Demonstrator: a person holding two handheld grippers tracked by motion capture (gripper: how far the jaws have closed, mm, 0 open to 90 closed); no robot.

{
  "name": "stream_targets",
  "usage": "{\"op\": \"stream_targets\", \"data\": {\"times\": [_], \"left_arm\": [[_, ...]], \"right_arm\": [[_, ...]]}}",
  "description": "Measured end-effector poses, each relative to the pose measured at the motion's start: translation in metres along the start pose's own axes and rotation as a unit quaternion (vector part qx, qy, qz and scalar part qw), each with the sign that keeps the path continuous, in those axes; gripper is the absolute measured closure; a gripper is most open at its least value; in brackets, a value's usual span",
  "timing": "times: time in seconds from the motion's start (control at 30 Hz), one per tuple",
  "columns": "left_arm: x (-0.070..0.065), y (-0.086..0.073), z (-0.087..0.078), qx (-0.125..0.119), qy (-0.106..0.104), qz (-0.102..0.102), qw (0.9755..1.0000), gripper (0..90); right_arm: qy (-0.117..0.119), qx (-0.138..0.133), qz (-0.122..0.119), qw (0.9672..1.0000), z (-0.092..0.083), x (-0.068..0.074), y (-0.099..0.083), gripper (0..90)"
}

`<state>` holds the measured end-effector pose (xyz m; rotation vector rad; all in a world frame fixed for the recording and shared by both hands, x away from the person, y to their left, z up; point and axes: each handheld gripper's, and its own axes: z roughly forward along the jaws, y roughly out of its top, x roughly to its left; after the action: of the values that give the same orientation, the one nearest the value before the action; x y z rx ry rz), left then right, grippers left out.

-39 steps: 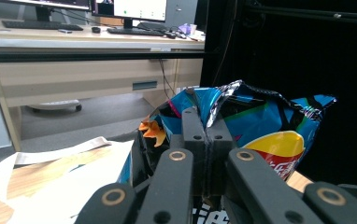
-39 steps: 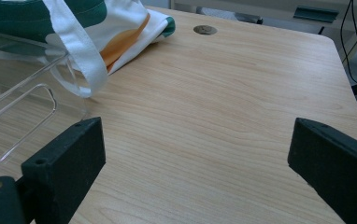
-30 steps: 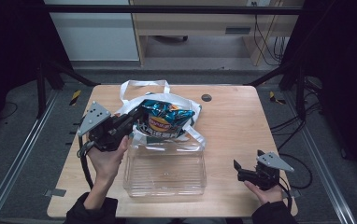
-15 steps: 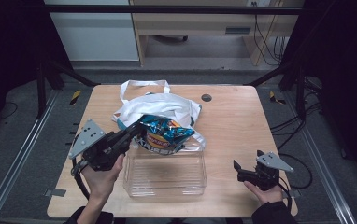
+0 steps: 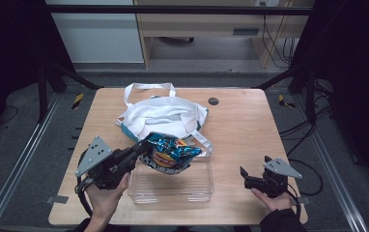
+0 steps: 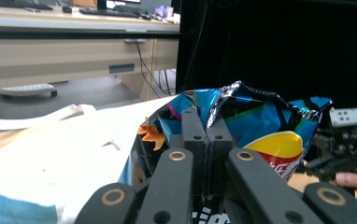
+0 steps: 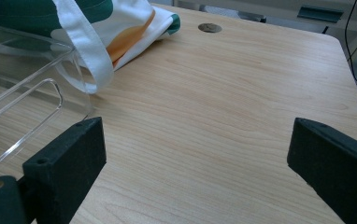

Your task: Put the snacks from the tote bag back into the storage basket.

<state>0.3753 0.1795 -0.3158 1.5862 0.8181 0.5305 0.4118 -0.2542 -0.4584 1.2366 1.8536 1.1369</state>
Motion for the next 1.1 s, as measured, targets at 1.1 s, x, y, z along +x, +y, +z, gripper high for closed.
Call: {"op": "stream_targets", "data": {"times": [1.1], "left_arm": [[0.002, -0.05, 0.021, 0.09, 0.02, -0.019, 0.9956, 89.7]], "right_arm": [[0.003, 0.001, -0.002, 1.0, -0.001, 0.002, 0.0, 4.9]]}}
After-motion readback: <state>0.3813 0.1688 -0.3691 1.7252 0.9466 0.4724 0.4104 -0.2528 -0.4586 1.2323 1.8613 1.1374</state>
